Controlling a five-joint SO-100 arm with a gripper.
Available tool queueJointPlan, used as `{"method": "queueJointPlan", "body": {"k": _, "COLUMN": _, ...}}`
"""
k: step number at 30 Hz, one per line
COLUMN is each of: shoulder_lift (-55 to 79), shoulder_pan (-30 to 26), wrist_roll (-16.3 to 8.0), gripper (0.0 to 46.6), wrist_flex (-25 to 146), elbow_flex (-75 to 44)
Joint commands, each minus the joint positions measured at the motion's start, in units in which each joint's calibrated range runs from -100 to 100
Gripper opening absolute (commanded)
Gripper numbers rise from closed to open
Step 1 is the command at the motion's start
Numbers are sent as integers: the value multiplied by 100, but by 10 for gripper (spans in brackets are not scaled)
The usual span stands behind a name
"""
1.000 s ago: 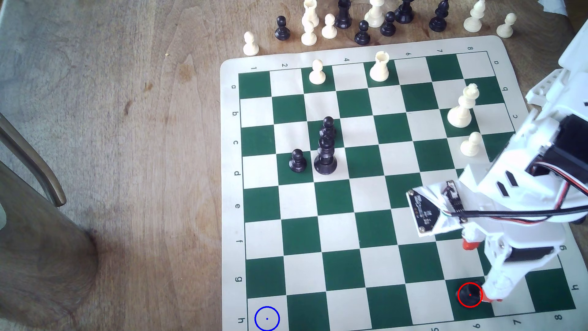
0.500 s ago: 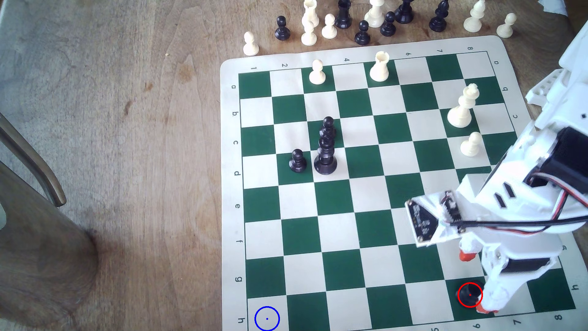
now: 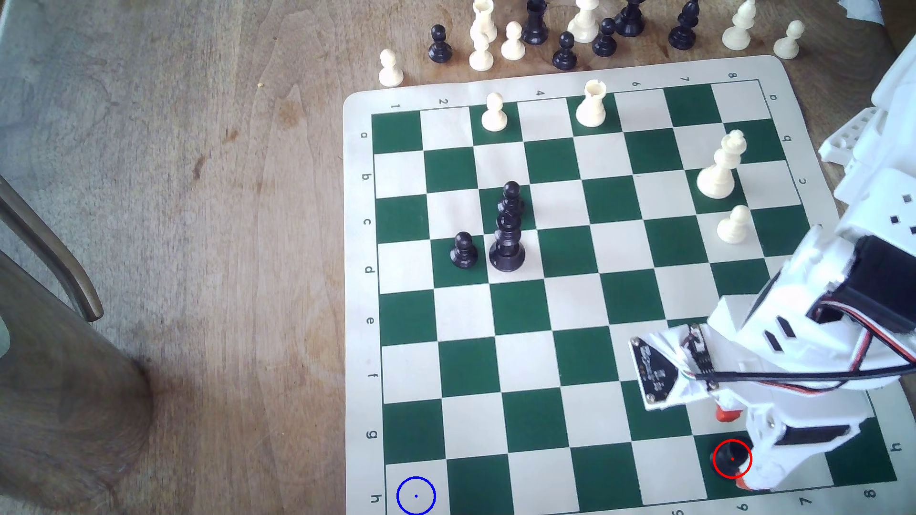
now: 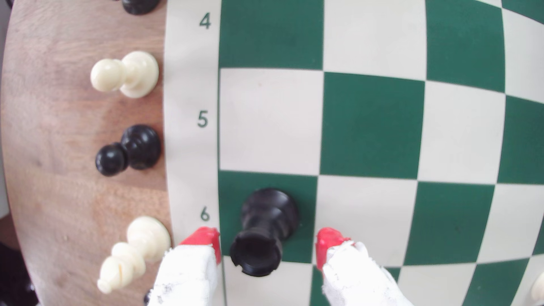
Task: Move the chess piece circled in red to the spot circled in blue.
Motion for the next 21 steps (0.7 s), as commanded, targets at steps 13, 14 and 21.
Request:
{"method": "queueJointPlan", "body": {"k": 13, "shoulder_lift": 102, "shoulder_pan": -4, "wrist_roll": -44, "gripper": 165, "wrist_flex": -204, "elbow_flex": -125}}
{"method": "queueJointPlan", "body": {"k": 14, "shoulder_lift": 102, "shoulder_pan": -4, "wrist_roll": -44, "gripper": 161, "wrist_flex": -204, "elbow_flex": -125}}
{"method": "queueJointPlan", "body": {"k": 21, "shoulder_lift": 102, "shoulder_pan": 12, "wrist_roll": -49, "gripper": 168, "wrist_flex": -221, "elbow_flex": -143}}
